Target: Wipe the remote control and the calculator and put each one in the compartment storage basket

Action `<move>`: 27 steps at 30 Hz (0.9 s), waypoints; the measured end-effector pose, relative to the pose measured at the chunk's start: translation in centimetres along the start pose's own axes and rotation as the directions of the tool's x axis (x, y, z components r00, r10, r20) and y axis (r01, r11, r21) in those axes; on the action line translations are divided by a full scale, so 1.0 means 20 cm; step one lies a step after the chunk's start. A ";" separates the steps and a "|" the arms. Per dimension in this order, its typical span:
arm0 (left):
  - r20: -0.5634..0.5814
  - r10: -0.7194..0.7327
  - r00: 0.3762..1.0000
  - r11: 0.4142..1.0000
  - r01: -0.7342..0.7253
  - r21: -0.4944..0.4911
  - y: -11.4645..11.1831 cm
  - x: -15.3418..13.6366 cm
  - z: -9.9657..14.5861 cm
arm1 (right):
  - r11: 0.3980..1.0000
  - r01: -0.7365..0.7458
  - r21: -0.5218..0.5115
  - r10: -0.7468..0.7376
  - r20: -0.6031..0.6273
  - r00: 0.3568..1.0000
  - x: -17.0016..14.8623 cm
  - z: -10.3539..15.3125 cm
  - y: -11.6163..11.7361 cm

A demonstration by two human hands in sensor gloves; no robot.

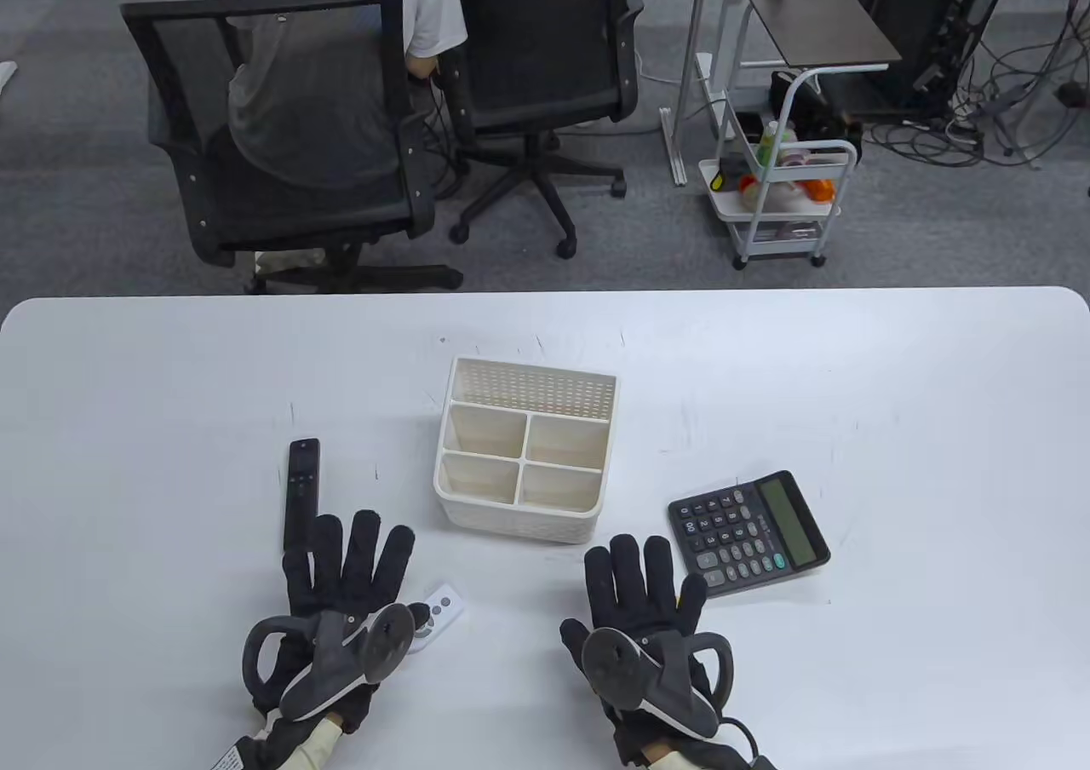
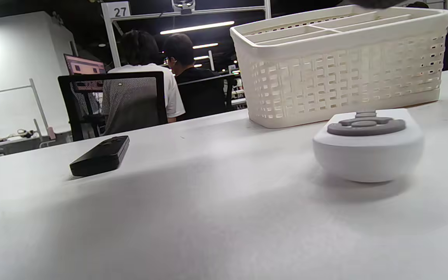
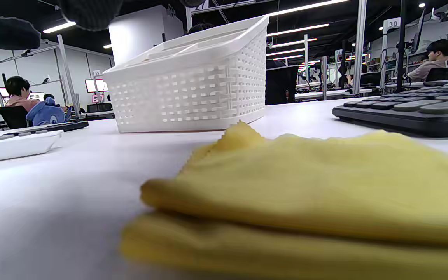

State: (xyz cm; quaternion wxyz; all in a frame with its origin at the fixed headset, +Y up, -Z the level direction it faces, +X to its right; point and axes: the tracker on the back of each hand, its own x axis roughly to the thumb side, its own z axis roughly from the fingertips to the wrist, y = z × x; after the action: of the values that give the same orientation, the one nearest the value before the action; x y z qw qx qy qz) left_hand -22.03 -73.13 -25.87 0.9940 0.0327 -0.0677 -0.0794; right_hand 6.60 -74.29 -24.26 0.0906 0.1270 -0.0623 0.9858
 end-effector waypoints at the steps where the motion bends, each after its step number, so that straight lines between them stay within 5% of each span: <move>1: 0.000 -0.002 1.000 1.000 0.002 0.000 0.00 0.00 0.00 | 1.000 0.001 0.001 -0.001 -0.001 1.000 0.00 0.00 0.00; 27: 0.005 0.011 1.000 1.000 -0.011 0.004 -0.01 0.01 0.00 | 0.993 0.103 0.064 -0.095 -0.109 0.989 -0.10 -0.02 -0.06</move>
State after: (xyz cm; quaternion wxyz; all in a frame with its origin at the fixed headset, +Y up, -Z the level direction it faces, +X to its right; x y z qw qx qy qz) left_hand -21.82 -73.29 -25.88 0.9942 0.0340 -0.0706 -0.0737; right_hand 8.57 -73.31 -24.99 0.1382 0.0805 -0.0169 0.9870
